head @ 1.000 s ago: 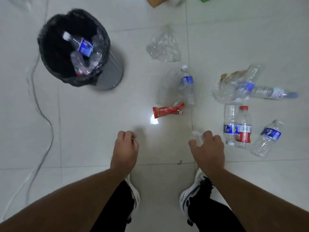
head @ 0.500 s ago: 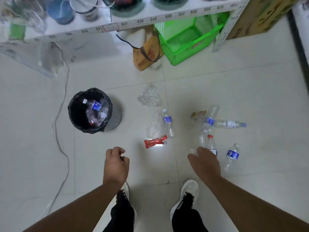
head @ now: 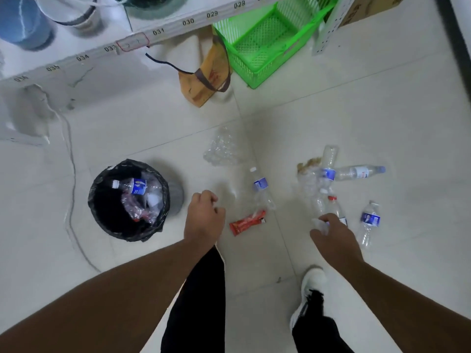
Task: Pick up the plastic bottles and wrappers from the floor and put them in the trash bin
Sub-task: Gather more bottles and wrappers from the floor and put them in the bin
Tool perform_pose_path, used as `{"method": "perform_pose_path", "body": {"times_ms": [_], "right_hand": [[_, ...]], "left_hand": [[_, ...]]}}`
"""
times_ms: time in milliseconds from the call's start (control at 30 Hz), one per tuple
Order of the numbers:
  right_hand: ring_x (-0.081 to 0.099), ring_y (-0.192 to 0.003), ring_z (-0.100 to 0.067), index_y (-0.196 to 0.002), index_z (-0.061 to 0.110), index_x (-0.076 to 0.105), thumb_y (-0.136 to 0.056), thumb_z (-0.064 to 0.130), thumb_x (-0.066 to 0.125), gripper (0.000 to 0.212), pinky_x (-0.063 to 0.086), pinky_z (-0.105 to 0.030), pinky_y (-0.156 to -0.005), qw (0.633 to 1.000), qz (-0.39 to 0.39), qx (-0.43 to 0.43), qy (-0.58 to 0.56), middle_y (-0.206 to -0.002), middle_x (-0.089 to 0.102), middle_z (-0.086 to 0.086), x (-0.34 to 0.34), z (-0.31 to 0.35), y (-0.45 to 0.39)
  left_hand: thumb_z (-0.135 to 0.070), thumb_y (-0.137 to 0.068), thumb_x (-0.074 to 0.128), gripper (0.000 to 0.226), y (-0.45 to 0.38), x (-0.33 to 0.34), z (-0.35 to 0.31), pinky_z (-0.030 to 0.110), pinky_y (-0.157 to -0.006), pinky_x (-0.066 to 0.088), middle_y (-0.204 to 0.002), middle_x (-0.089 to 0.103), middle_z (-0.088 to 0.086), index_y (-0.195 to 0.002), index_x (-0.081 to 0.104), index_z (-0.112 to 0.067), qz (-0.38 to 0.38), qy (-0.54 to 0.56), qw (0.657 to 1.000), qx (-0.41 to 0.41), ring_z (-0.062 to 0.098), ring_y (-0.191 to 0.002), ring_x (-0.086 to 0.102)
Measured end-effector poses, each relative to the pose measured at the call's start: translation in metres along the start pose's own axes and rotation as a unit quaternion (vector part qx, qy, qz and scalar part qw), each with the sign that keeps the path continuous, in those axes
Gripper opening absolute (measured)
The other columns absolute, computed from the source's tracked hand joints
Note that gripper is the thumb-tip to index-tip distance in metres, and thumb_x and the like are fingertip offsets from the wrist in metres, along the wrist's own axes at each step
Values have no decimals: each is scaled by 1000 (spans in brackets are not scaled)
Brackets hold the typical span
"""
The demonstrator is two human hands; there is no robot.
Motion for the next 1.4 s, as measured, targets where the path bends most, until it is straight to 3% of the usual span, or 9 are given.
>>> {"method": "perform_pose_path", "body": {"times_ms": [200,300,500,667,767,867,1033,1200,1400], "right_hand": [[67,-92,-25,-126,19,60,-88,29,72,41,54,-37,-78,1000,15,8,-10,-106,70,-4,32,43,-38],[63,-92,-25,-119,22,60,-83,31,75,40,48,-36,-77,1000,4,13,-21,-105,66,-5,55,49,-61],[62,-92,-23,-128,26,56,-86,35,72,46,51,-38,-80,1000,13,-7,-3,-115,53,-4,142,31,-154],[64,-105,-31,-141,23,50,-89,31,71,57,50,-39,-80,997,-10,-60,48,-128,53,-9,247,-10,-247],[54,-110,-31,-147,21,44,-78,49,82,84,54,-44,-82,991,-28,-98,91,-130,50,-8,302,-27,-274],[58,-103,-36,-144,14,47,-72,41,87,87,54,-45,-74,985,-65,-92,130,-122,55,-13,325,-36,-282],[62,-101,-36,-141,17,42,-76,49,81,82,56,-46,-75,995,-97,-26,12,-117,59,-10,278,-24,-261],[62,-90,-31,-133,20,40,-73,49,79,77,48,-40,-73,995,-90,21,-24,-110,59,-6,187,5,-202],[56,-92,-22,-136,24,42,-67,50,79,83,44,-37,-79,993,-61,56,-86,-109,59,1,91,24,-114]], "left_hand": [[-24,-86,62,25,-84,-29,-10,35,-86,48,-110,49,-5,-110,59,-26,42,-67,994,81,20,-99,55],[-26,-88,66,32,-122,-17,-7,41,-91,53,-117,52,-2,-120,60,-25,51,-109,987,102,22,-105,58],[-27,-92,68,50,-224,60,9,49,-97,53,-128,59,10,-140,56,-20,40,-203,965,159,32,-114,59],[-38,-96,71,84,-320,160,53,52,-94,53,-124,59,16,-167,25,-28,40,-267,932,241,37,-107,59],[-58,-92,70,86,-375,203,76,54,-89,54,-119,63,19,-162,29,-30,47,-318,921,219,42,-103,63],[-54,-99,59,56,-389,217,101,55,-87,53,-117,65,22,-136,53,-13,19,-334,915,228,47,-103,63],[-36,-98,53,34,-346,181,96,52,-78,48,-109,62,23,-111,59,-5,-36,-333,924,185,45,-98,58],[-27,-91,55,22,-257,116,58,50,-76,46,-98,59,21,-94,56,-6,-22,-268,952,144,41,-92,52],[-22,-86,57,24,-145,47,5,38,-68,34,-84,40,-4,-75,35,-24,6,-160,983,88,22,-71,43]]}}
Point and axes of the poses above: each hand's wrist, its own y-axis away from the middle knuckle, its own x-axis out of the palm, z = x × y, the point moved 1 cm from there along -y, towards the middle knuckle
